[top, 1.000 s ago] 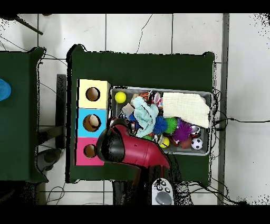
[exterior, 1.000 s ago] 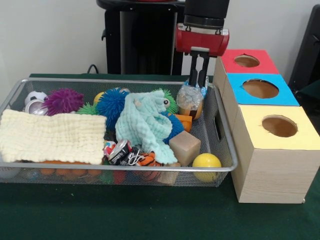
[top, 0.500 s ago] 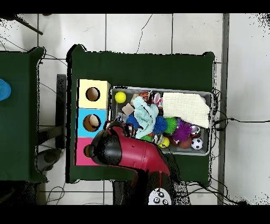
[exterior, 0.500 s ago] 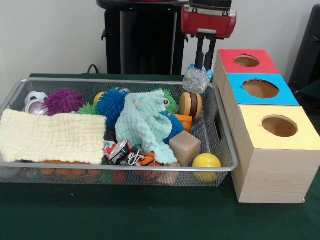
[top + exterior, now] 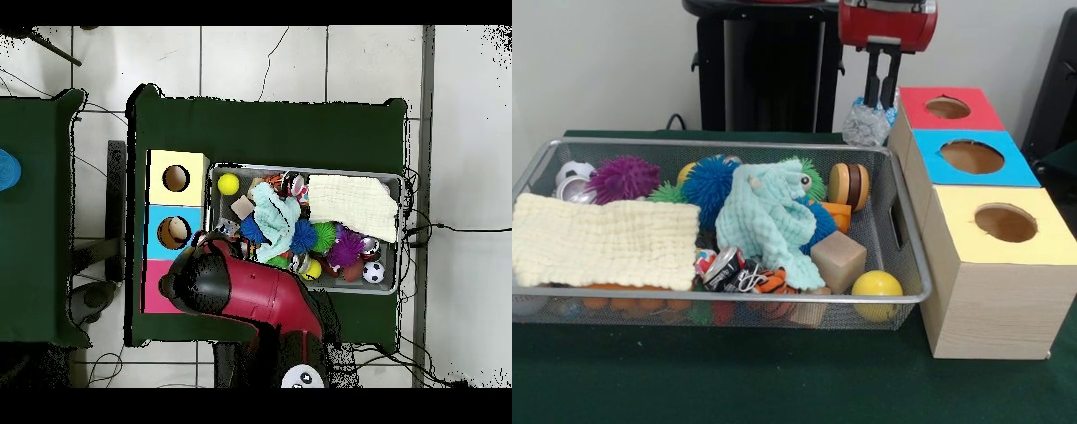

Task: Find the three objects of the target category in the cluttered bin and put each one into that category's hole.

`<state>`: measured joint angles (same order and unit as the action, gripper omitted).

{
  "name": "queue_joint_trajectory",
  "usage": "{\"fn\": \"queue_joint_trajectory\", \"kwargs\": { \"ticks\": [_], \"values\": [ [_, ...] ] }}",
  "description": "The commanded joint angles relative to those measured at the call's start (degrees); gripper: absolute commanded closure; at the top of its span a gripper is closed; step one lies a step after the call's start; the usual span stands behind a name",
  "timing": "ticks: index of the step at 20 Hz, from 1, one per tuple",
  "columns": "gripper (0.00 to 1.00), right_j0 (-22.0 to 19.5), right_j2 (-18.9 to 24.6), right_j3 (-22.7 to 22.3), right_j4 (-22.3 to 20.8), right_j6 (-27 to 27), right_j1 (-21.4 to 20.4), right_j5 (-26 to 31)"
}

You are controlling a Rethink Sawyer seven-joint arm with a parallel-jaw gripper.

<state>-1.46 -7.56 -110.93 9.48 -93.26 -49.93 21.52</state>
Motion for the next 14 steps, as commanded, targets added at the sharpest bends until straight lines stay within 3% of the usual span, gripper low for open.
{"fn": "queue_joint_trajectory", "kwargs": {
  "ticks": [1,14],
  "values": [
    [1.00,-0.38,3.02,2.19,4.53,-13.74,0.04,8.44],
    [1.00,0.98,3.05,0.41,9.58,-14.77,0.04,7.42]
  ]
}}
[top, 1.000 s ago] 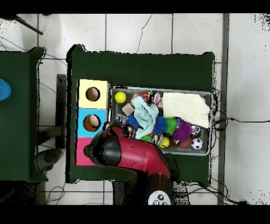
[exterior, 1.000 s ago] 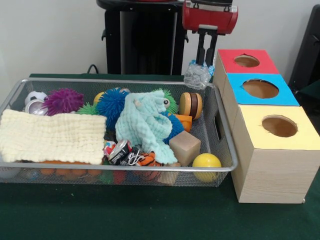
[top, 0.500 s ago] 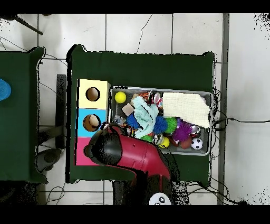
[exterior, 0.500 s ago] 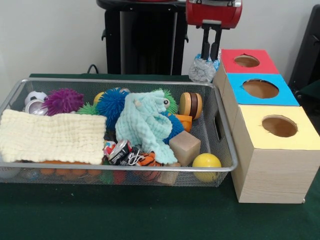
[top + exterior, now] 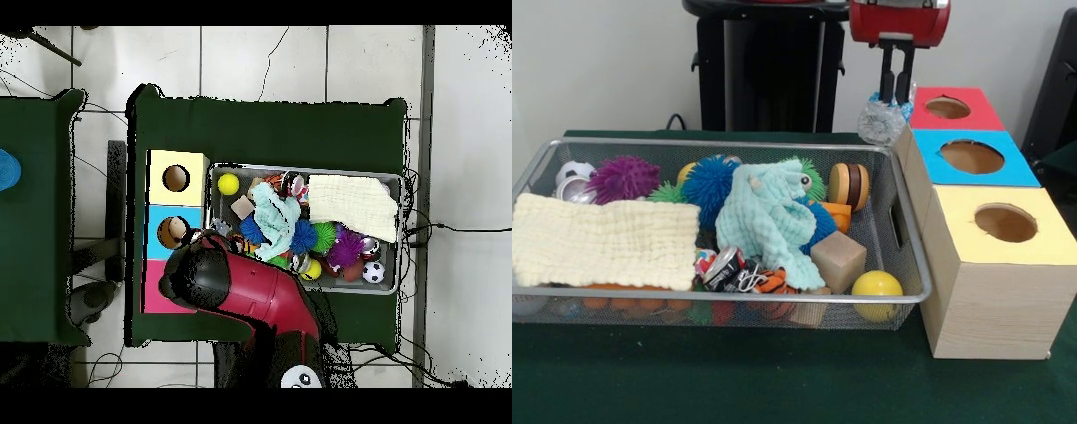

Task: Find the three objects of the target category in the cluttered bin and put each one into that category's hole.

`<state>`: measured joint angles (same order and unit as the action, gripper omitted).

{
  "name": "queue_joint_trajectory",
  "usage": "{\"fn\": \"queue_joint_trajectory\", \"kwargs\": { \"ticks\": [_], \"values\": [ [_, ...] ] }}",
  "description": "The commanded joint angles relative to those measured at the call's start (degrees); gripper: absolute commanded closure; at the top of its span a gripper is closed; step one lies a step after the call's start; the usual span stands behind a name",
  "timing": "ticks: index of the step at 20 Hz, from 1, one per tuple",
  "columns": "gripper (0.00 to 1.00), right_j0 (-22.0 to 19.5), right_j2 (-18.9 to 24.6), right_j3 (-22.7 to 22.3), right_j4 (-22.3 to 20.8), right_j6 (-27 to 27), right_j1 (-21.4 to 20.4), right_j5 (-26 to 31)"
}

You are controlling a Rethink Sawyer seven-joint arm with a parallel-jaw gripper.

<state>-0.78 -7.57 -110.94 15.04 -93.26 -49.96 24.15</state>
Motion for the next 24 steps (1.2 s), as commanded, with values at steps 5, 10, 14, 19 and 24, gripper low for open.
{"fn": "queue_joint_trajectory", "kwargs": {
  "ticks": [5,10,14,19,24],
  "values": [
    [1.00,1.03,2.63,0.37,4.73,-14.54,0.15,4.40],
    [1.00,1.04,2.13,0.74,5.44,-14.22,-0.93,6.67],
    [1.00,0.80,2.44,-0.09,5.88,-13.53,-1.48,6.30],
    [1.00,0.17,3.59,-1.44,6.57,-12.65,-1.11,3.81],
    [1.00,0.17,3.88,-1.48,7.23,-12.53,-0.66,3.24]
  ]
}}
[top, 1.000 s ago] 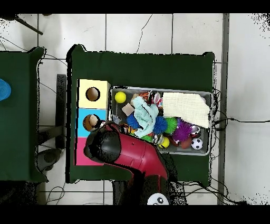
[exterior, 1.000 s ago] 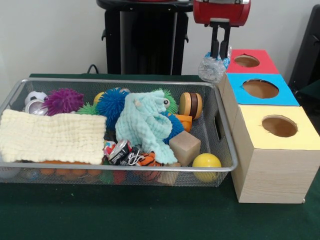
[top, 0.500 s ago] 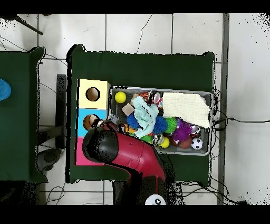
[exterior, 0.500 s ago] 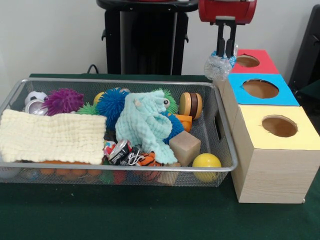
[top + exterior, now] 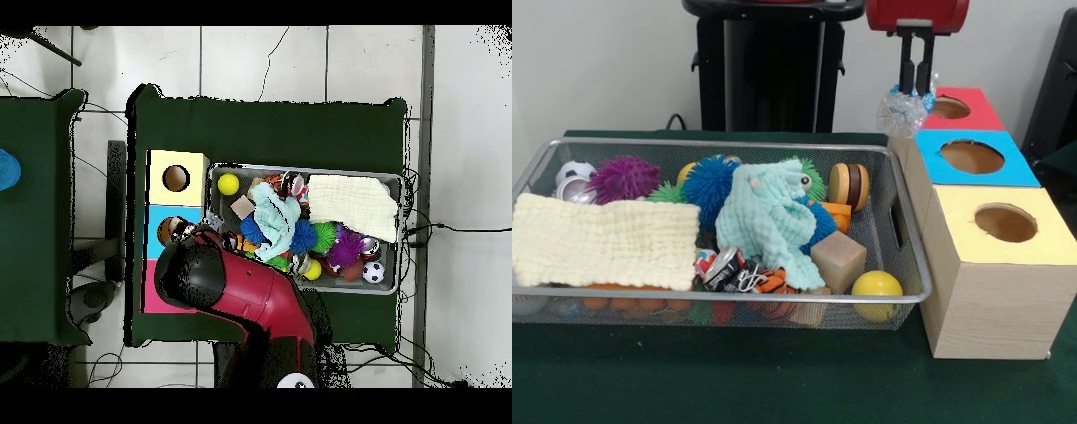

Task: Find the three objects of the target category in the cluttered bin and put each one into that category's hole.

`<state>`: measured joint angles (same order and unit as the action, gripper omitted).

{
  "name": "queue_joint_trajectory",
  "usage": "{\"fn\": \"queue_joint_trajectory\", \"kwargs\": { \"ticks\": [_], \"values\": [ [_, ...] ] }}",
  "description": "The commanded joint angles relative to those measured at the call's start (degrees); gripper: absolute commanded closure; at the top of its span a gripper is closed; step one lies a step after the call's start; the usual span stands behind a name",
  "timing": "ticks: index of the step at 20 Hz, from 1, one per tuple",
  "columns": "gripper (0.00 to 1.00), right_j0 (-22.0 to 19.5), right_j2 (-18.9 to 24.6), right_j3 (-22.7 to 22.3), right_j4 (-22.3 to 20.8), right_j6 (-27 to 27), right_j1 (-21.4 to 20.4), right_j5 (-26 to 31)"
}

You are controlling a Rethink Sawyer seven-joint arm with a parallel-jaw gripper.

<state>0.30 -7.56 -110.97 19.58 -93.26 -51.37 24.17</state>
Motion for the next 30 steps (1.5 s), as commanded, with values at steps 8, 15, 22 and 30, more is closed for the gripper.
{"fn": "queue_joint_trajectory", "kwargs": {
  "ticks": [8,15,22,30],
  "values": [
    [1.00,-0.62,5.66,-3.42,7.79,-15.40,0.64,2.56],
    [1.00,0.72,5.46,-4.58,11.40,-16.71,0.93,2.36],
    [1.00,1.93,6.36,-7.19,16.31,-18.18,0.64,3.68],
    [1.00,1.94,10.71,-13.07,26.52,-17.19,-0.60,1.02]
  ]
}}
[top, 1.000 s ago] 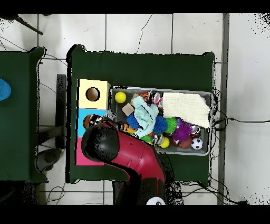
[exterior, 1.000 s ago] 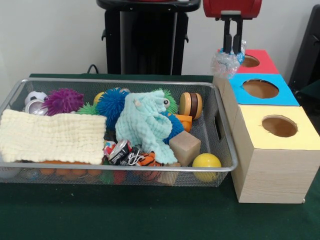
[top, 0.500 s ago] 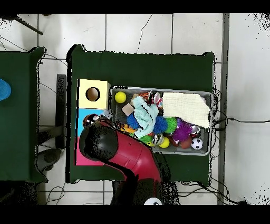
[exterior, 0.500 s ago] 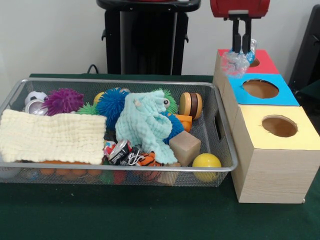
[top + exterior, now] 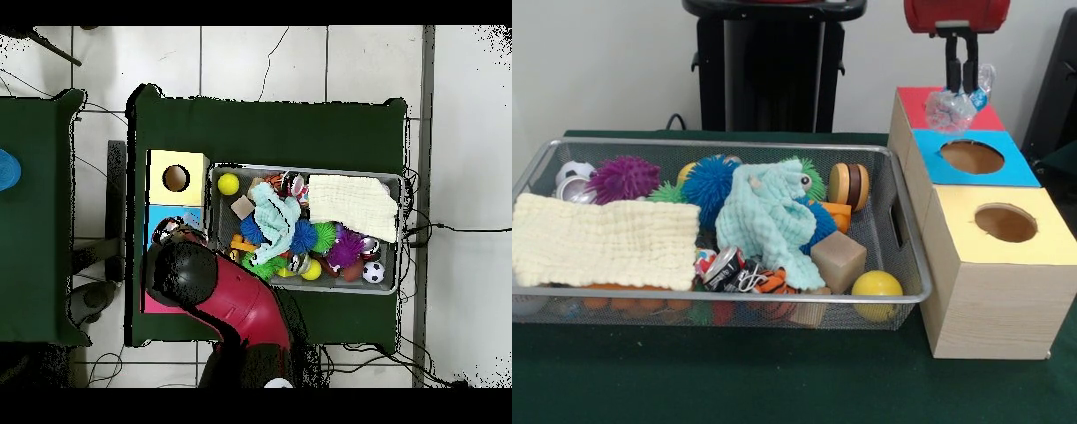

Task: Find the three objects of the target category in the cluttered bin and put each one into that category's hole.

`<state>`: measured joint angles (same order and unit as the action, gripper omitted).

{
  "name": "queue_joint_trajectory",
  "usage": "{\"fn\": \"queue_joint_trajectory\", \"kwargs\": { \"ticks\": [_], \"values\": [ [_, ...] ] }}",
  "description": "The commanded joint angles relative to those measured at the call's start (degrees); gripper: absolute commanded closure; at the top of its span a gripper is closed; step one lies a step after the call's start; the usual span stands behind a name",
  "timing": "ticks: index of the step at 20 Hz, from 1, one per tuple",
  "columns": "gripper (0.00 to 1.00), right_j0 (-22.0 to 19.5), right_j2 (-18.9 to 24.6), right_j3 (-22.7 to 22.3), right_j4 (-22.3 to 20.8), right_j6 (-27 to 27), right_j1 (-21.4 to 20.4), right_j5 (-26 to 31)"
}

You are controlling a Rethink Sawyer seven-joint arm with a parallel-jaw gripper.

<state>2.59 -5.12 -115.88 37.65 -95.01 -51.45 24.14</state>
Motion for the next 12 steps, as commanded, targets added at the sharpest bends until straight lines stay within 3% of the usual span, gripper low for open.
{"fn": "queue_joint_trajectory", "kwargs": {
  "ticks": [1,12],
  "values": [
    [1.00,-0.35,8.69,-8.73,9.10,-14.87,-0.54,0.72],
    [1.00,-1.19,14.25,-14.46,20.97,-7.46,-1.18,0.26]
  ]
}}
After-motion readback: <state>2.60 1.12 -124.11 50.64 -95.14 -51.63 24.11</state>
